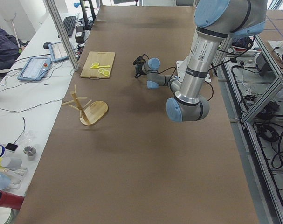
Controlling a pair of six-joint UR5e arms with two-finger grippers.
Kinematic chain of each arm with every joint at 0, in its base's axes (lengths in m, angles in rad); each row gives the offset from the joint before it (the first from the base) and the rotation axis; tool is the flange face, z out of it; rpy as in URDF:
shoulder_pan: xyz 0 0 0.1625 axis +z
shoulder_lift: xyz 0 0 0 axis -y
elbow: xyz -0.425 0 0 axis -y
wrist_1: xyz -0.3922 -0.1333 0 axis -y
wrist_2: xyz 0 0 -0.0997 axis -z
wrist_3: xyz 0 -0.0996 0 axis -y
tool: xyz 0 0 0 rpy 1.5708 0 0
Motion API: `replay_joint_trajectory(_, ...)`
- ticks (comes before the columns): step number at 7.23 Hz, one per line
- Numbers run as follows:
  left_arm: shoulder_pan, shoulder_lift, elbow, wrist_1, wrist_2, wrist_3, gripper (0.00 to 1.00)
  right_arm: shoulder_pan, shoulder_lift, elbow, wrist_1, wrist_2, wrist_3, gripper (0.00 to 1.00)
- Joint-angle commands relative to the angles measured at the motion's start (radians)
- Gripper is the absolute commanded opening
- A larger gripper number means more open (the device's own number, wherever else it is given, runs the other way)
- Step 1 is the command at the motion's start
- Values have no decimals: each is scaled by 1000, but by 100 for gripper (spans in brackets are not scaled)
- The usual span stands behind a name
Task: Hang cup on storage rack
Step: 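Reach the left gripper to the mug handle and grasp it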
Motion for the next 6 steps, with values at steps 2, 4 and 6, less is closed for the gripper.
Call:
replay_joint_trajectory(2, 0, -34, 36, -5, -1, 3, 52, 1, 0, -2, 2, -3, 0, 100)
replay_joint_trajectory(4, 0, -45, 38, -5, -1, 3, 51, -1, 2, -2, 2, -3, 0, 100)
replay_joint_trajectory(6, 0, -51, 38, -5, -1, 2, 50, -1, 2, -2, 2, -4, 0, 100)
